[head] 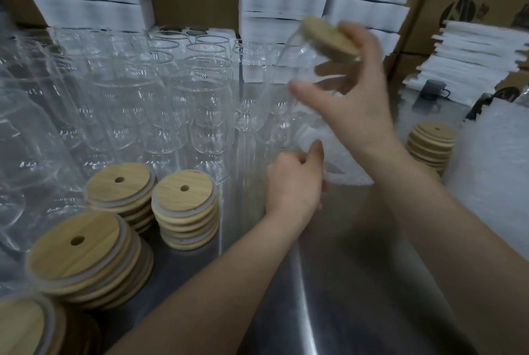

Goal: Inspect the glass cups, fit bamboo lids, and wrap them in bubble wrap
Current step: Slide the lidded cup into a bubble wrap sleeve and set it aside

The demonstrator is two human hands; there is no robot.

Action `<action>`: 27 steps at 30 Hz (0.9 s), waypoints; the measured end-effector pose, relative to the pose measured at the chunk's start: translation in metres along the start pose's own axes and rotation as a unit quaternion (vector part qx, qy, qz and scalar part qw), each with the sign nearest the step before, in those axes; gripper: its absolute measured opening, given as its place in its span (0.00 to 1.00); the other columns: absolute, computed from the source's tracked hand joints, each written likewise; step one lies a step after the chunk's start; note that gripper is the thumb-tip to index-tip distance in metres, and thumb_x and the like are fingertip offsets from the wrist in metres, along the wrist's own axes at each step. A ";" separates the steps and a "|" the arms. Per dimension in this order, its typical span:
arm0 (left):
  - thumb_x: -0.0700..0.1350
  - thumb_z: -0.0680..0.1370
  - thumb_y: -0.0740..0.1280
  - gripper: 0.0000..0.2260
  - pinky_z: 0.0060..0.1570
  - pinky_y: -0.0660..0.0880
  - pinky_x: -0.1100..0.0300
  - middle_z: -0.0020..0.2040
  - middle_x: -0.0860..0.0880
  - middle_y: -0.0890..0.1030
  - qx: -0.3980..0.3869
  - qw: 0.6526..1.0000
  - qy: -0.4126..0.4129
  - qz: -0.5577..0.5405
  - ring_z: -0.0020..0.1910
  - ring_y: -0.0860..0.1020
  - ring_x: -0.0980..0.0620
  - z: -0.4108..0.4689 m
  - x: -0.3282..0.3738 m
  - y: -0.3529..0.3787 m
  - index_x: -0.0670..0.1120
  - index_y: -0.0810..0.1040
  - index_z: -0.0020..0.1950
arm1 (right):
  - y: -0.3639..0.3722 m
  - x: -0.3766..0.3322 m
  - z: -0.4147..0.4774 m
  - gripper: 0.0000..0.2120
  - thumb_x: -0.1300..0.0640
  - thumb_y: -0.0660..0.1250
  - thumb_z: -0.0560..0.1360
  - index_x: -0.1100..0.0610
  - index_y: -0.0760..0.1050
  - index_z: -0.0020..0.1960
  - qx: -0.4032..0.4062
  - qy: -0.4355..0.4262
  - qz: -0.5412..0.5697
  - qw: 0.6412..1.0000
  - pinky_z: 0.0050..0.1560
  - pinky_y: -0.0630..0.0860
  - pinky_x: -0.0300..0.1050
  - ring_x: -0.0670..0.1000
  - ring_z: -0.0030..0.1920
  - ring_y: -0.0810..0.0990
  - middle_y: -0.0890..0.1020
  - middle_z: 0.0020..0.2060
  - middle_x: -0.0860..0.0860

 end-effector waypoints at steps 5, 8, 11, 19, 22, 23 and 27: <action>0.60 0.81 0.59 0.22 0.18 0.66 0.65 0.30 0.45 0.82 0.002 0.998 -0.022 -0.051 0.15 0.70 0.50 0.001 -0.003 -0.001 0.46 0.78 0.38 | -0.036 0.010 -0.007 0.36 0.47 0.73 0.65 0.54 0.62 0.67 0.076 0.077 0.280 0.954 0.53 0.81 0.58 0.60 0.46 0.84 0.76 0.51 0.58; 0.57 0.82 0.60 0.20 0.17 0.64 0.67 0.29 0.43 0.81 0.015 0.996 -0.027 -0.085 0.14 0.67 0.51 0.003 -0.004 -0.002 0.46 0.75 0.35 | -0.042 0.017 -0.008 0.40 0.48 0.70 0.66 0.61 0.58 0.72 0.054 0.071 0.296 0.951 0.44 0.81 0.57 0.62 0.40 0.82 0.73 0.46 0.60; 0.51 0.82 0.61 0.16 0.17 0.63 0.68 0.26 0.47 0.80 0.028 0.993 -0.041 -0.106 0.13 0.66 0.51 0.005 -0.006 -0.005 0.46 0.75 0.37 | -0.046 0.017 -0.007 0.36 0.50 0.70 0.67 0.62 0.60 0.69 0.046 0.042 0.265 0.962 0.40 0.79 0.54 0.62 0.39 0.81 0.71 0.49 0.63; 0.51 0.82 0.64 0.20 0.16 0.59 0.69 0.27 0.42 0.79 0.073 0.984 -0.015 -0.163 0.13 0.65 0.53 0.006 -0.001 -0.012 0.46 0.76 0.30 | -0.056 0.005 -0.010 0.28 0.54 0.69 0.73 0.54 0.59 0.67 0.064 -0.082 0.150 0.983 0.38 0.79 0.51 0.53 0.41 0.78 0.70 0.59 0.69; 0.51 0.81 0.64 0.19 0.16 0.60 0.69 0.25 0.45 0.78 0.083 0.983 0.010 -0.162 0.14 0.66 0.55 0.003 0.004 -0.015 0.47 0.77 0.32 | -0.058 0.003 -0.012 0.29 0.53 0.71 0.73 0.54 0.59 0.67 0.063 -0.095 0.103 0.988 0.39 0.80 0.59 0.67 0.42 0.76 0.70 0.57 0.72; 0.52 0.81 0.64 0.18 0.17 0.60 0.69 0.24 0.46 0.78 0.086 0.984 0.015 -0.158 0.14 0.66 0.55 0.003 0.005 -0.016 0.46 0.78 0.33 | -0.060 0.003 -0.012 0.29 0.53 0.71 0.73 0.53 0.59 0.67 0.066 -0.095 0.084 0.990 0.42 0.78 0.64 0.70 0.43 0.75 0.70 0.58 0.72; 0.51 0.80 0.66 0.20 0.26 0.64 0.62 0.25 0.45 0.75 0.109 0.984 0.061 -0.129 0.21 0.68 0.51 0.001 0.010 -0.021 0.36 0.79 0.38 | -0.064 0.002 -0.013 0.32 0.55 0.71 0.73 0.60 0.58 0.70 0.087 -0.098 0.030 0.991 0.46 0.77 0.65 0.69 0.49 0.75 0.66 0.64 0.69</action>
Point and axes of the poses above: each hand's wrist, its own z-axis towards the middle knuckle, its own y-axis out of the palm, x = y × z, the point moved 6 cm from there along z, towards the middle knuckle
